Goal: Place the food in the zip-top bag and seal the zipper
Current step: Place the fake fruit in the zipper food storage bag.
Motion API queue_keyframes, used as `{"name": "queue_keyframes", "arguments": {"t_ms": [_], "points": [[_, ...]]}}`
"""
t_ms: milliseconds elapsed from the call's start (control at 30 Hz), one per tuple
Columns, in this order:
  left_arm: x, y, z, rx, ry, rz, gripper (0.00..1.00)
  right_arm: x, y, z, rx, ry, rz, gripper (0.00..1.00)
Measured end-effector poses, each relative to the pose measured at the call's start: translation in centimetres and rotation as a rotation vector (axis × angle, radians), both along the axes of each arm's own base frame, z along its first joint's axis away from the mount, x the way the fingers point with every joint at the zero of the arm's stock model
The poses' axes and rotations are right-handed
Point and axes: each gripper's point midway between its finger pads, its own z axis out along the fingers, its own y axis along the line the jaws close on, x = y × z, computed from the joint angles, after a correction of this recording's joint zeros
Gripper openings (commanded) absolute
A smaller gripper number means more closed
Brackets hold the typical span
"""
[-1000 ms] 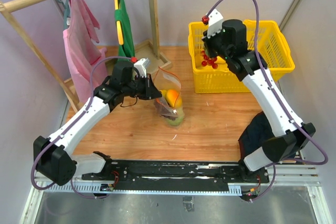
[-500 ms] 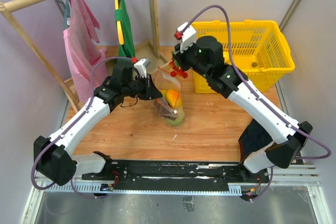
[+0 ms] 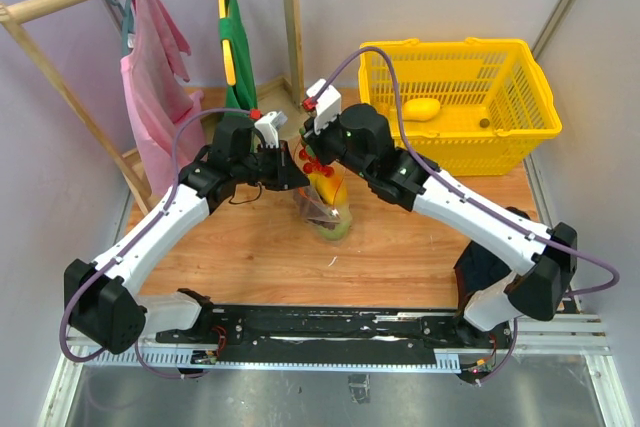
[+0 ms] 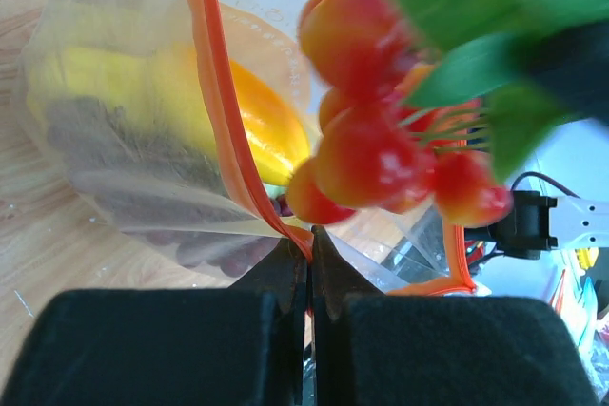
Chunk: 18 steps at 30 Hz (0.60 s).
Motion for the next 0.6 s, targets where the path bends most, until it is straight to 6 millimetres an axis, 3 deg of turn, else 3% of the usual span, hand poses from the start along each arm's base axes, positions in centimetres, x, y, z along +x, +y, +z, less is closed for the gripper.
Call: {"name": "queue_keyframes", "arguments": {"t_ms": [233,600], "points": [[0.0,-0.1,0.1,-0.005,-0.003,-0.005,0.0,0.1,0.1,-4.4,-0.063,0.053,-0.038,0.01],[-0.1,-0.1,0.1,-0.006,-0.002,-0.006,0.0,1.4,0.6,-8.0,-0.058,0.08,-0.097,0.01]]}}
